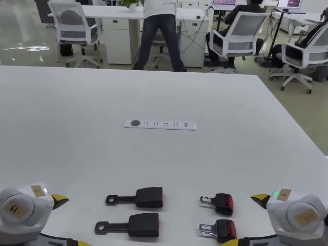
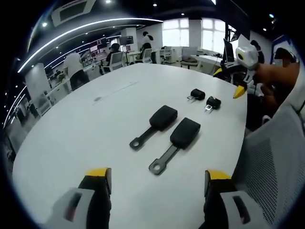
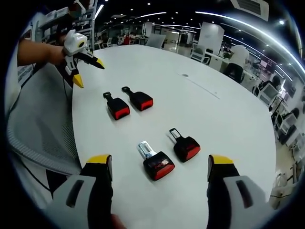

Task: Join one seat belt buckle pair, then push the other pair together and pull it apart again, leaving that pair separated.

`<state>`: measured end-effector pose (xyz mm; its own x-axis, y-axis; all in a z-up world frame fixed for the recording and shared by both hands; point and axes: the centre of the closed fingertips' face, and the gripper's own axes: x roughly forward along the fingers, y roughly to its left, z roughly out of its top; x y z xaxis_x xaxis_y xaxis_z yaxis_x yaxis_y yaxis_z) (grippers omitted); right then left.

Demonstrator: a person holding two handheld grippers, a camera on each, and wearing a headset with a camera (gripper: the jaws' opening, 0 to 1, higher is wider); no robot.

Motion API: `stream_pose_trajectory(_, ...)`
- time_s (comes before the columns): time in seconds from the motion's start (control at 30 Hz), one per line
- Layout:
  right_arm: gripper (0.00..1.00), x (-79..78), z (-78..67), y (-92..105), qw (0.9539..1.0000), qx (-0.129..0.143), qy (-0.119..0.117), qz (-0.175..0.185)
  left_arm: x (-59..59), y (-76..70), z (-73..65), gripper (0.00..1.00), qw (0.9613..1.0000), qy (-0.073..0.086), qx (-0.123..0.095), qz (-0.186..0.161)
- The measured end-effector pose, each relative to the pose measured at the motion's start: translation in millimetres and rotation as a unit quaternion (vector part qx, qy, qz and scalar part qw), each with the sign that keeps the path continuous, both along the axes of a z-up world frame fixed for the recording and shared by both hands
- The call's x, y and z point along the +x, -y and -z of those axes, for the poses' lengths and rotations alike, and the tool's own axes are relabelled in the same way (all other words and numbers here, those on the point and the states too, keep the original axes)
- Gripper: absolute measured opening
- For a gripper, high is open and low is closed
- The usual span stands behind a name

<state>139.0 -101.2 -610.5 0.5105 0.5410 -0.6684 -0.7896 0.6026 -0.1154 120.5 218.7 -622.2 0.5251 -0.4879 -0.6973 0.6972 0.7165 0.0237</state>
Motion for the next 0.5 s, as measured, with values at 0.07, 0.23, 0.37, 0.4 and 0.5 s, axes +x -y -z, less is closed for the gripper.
stream_pose_trajectory(0.07,0.79,0.7,0.0,-1.0,1.0,0.009,-0.003,-0.002,0.9,1.1,0.7,0.77,1.0,-0.002,-0.001,0.001)
stream_pose_trajectory(0.23,0.74,-1.4,3.8,-0.8,0.9999,-0.001,-0.006,-0.012,4.7,9.8,1.3,0.76,0.9999,-0.002,-0.005,0.009)
stream_pose_trajectory(0.37,0.68,-2.9,9.1,-1.2,0.9997,0.0,-0.017,-0.019,5.1,18.9,4.4,0.74,0.9993,-0.005,0.011,0.035)
stream_pose_trajectory(0.4,0.67,-3.3,9.0,-1.2,0.9997,-0.002,-0.016,-0.02,4.9,21.8,4.4,0.73,0.9989,-0.004,0.015,0.045)
stream_pose_trajectory(0.5,0.65,-4.1,10.1,-1.3,0.9995,-0.003,-0.018,-0.025,5.1,33.8,4.0,0.71,0.9976,-0.005,0.023,0.065)
